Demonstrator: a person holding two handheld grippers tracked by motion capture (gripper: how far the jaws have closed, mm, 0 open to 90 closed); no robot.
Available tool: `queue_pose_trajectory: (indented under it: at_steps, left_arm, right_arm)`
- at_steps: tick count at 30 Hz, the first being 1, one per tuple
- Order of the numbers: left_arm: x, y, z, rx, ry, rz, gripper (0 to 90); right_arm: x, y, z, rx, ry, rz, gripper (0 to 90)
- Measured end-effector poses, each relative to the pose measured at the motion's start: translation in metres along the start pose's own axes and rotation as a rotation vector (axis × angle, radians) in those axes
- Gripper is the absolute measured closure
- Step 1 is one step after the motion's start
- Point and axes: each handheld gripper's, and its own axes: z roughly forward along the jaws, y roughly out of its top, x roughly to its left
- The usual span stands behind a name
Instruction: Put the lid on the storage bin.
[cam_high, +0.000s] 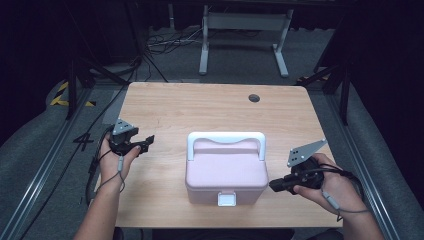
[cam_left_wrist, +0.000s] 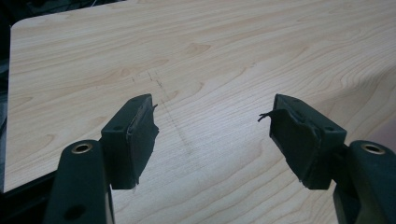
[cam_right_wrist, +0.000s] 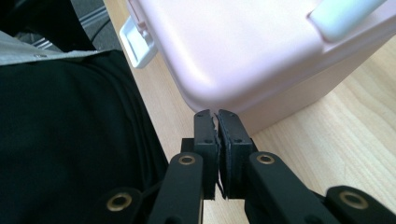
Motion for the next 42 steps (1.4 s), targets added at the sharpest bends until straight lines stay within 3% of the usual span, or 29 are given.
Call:
queue_pose_trajectory:
  at_steps: [3, 6, 7, 9, 13, 18, 24, 26, 28, 30, 33, 39, 42]
  left_arm:
    - [-0.001, -0.001, -0.003, -0.01, 0.001, 0.002, 31.8]
    - [-0.001, -0.003, -0.01, -0.027, 0.002, 0.011, 31.7]
    - [-0.001, -0.003, -0.01, -0.027, 0.002, 0.011, 31.7]
    - [-0.001, -0.004, -0.014, -0.031, 0.009, 0.019, 31.6]
    - [0.001, -0.009, -0.021, -0.03, 0.024, 0.013, 31.4]
    - [0.004, -0.012, -0.022, -0.027, 0.03, -0.001, 31.5]
    - [0.004, -0.014, -0.023, -0.021, 0.027, 0.006, 31.4]
    - [0.005, -0.014, -0.023, -0.02, 0.026, 0.003, 31.3]
    - [0.005, -0.014, -0.023, -0.021, 0.026, 0.003, 31.3]
    - [0.005, -0.014, -0.022, -0.017, 0.025, 0.005, 31.3]
    - [0.005, -0.014, -0.02, -0.011, 0.024, 0.004, 31.2]
    - [0.006, -0.015, -0.017, 0.003, 0.018, 0.007, 31.1]
    - [0.007, -0.015, -0.017, 0.005, 0.015, 0.006, 30.9]
  right_arm:
    - [-0.001, 0.001, -0.004, -0.04, 0.004, -0.009, 82.6]
    - [-0.005, 0.005, -0.009, -0.14, 0.009, -0.025, 71.8]
    - [-0.005, 0.005, -0.009, -0.14, 0.009, -0.025, 71.8]
    - [-0.008, 0.009, -0.013, -0.231, 0.003, -0.01, 62.8]
    - [-0.014, 0.013, -0.02, -0.356, -0.028, 0.004, 55.4]
    - [-0.023, 0.011, -0.025, -0.41, -0.077, 0.026, 52.1]
    - [-0.04, 0.006, -0.031, -0.474, -0.131, 0.094, 48.4]
    - [-0.049, 0.003, -0.032, -0.512, -0.172, 0.11, 45.5]
    - [-0.052, 0.002, -0.033, -0.522, -0.186, 0.11, 43.4]
    - [-0.06, -0.002, -0.033, -0.532, -0.232, 0.117, 43.4]
    - [-0.075, -0.011, -0.033, -0.531, -0.249, 0.132, 41.9]
    - [-0.101, -0.026, -0.031, -0.492, -0.341, 0.119, 32.9]
    - [-0.116, -0.037, -0.028, -0.503, -0.343, 0.168, 29.0]
